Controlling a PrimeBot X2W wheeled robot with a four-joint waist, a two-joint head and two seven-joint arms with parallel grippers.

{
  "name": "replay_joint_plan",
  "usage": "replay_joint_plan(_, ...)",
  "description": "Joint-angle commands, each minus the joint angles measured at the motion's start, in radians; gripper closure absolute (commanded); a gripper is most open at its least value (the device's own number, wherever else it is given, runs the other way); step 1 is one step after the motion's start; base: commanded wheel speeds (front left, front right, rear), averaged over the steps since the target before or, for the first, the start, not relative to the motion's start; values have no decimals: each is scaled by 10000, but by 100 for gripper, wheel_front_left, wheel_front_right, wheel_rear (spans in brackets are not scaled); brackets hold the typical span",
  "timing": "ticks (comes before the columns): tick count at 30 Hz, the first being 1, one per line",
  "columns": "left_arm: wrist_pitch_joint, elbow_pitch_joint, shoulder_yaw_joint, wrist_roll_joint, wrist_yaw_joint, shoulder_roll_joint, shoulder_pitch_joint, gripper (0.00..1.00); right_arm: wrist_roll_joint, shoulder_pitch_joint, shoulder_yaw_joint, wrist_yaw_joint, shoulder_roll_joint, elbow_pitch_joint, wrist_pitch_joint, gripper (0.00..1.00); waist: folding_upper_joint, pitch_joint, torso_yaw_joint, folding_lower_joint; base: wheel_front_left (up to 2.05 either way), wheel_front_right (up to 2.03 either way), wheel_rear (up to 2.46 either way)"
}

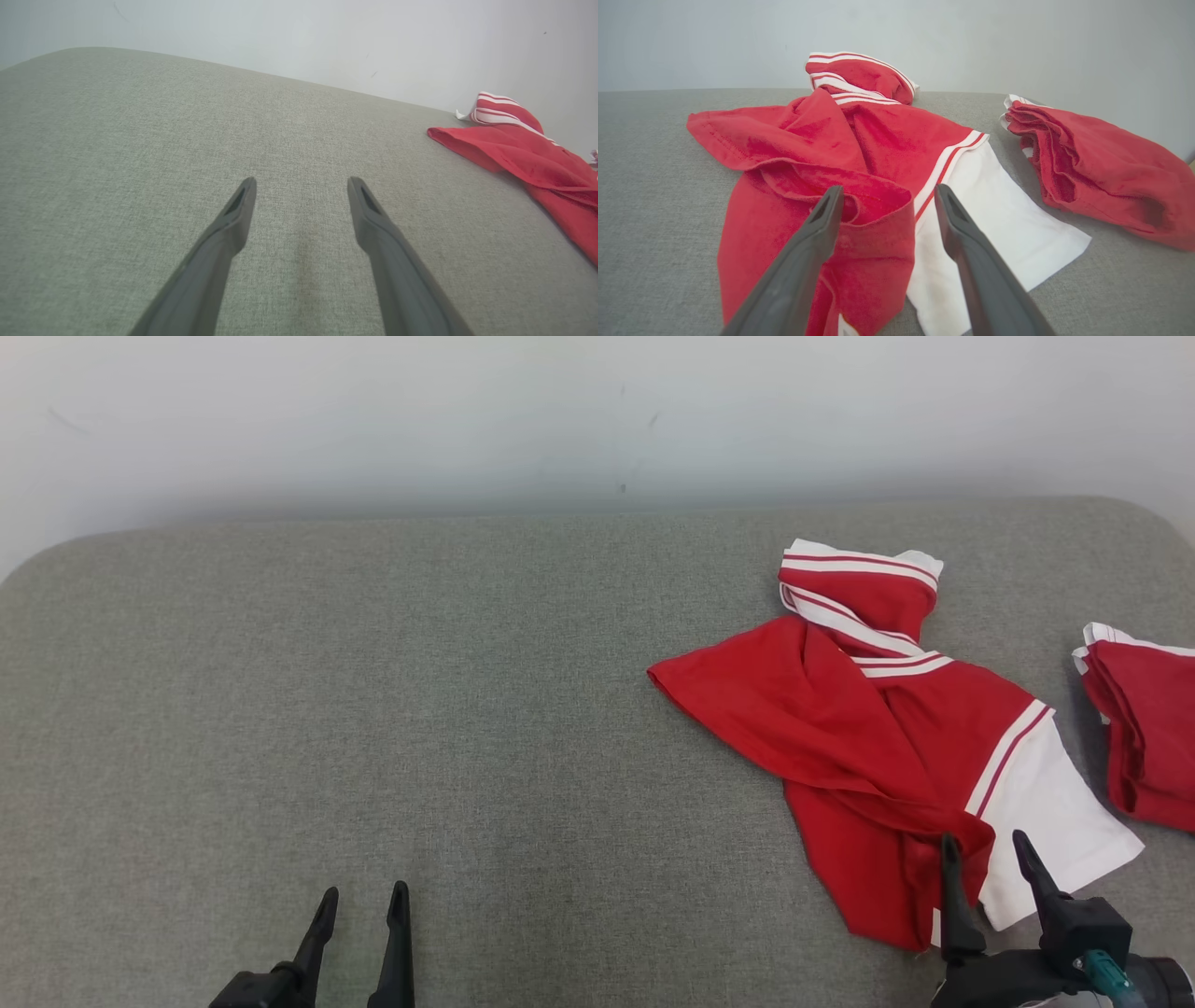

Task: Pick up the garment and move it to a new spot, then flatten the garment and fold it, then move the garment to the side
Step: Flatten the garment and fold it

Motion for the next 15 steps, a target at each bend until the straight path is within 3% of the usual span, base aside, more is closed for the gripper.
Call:
replay_joint_plan(1,-30,50,14,48,-14,-3,64,0,36,136,-68,-25,35,-2,-11,0,0,9,5,1,0,0,0)
replay_joint_plan(6,-30,81,-3,20,-15,-3,20,0,22,-122,204,-25,17,632,-7,0,0,13,47,1,0,0,0)
replay_joint_plan(7,-30,87,12,-13,-10,0,13,0,72,-209,267,-25,16,766,-8,47,0,19,62,1,0,0,0)
replay_joint_plan(8,-30,87,11,-23,-11,-3,1,0,61,-291,315,-25,14,875,-9,69,0,25,87,1,0,0,0)
replay_joint_plan(9,-30,83,-1,-22,-15,-5,-14,0,91,-354,336,-25,-1,959,-10,100,0,36,113,1,0,0,0)
replay_joint_plan(15,-30,25,-8,-47,-18,-3,14,0,518,-861,1205,-25,23,784,-11,100,0,79,307,1,0,0,0)
